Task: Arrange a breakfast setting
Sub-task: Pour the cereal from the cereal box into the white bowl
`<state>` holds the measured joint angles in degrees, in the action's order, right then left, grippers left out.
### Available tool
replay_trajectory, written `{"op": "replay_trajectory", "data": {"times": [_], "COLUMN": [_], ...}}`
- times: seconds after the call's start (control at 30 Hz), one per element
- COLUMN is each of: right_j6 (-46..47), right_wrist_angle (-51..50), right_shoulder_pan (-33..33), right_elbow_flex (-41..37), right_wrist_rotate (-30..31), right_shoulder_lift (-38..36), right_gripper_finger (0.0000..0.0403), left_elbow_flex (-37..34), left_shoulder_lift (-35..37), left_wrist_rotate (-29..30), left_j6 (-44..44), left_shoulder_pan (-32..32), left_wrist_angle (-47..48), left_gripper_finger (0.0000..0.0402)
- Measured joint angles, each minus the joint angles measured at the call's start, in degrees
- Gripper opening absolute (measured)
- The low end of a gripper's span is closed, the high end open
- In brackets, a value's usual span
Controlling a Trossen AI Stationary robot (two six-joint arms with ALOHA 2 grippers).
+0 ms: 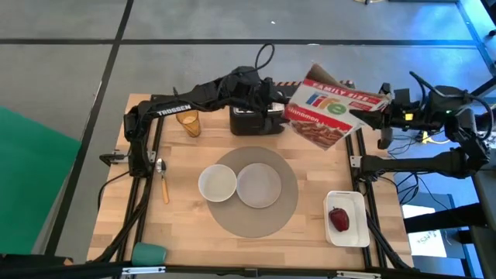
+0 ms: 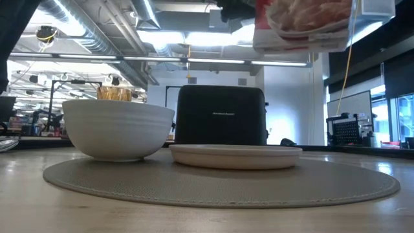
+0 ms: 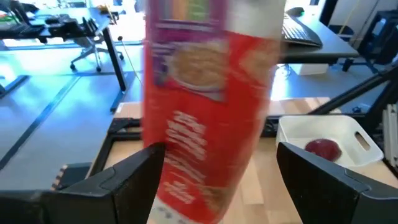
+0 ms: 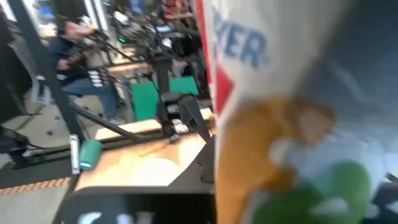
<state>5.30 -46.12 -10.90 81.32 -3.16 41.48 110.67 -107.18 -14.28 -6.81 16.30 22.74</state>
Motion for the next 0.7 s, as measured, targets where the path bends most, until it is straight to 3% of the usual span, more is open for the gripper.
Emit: {"op": "replay_trajectory", "data": {"times": [0.43,0.7], "right_j6": [-1.38,-1.31], "right_wrist_angle": [9.27,14.21], "right_shoulder_pan": [0.0,0.0], "right_elbow_flex": [0.11,-0.04], "right_wrist_rotate": [-8.64,-12.61], "right_shoulder_lift": [0.96,2.4], "right_gripper_finger": [0.0,0.0], "left_elbow_flex": [0.02,0.02], "left_shoulder_lift": [0.71,-0.14], "left_wrist_rotate": [-2.99,-1.41], "left_j6": [-5.44,-8.73], "left_shoulder_pan": [-2.62,-4.83], "left_wrist_angle": [-4.9,-4.66], "left_gripper_finger": [0.0309,0.0309]}}
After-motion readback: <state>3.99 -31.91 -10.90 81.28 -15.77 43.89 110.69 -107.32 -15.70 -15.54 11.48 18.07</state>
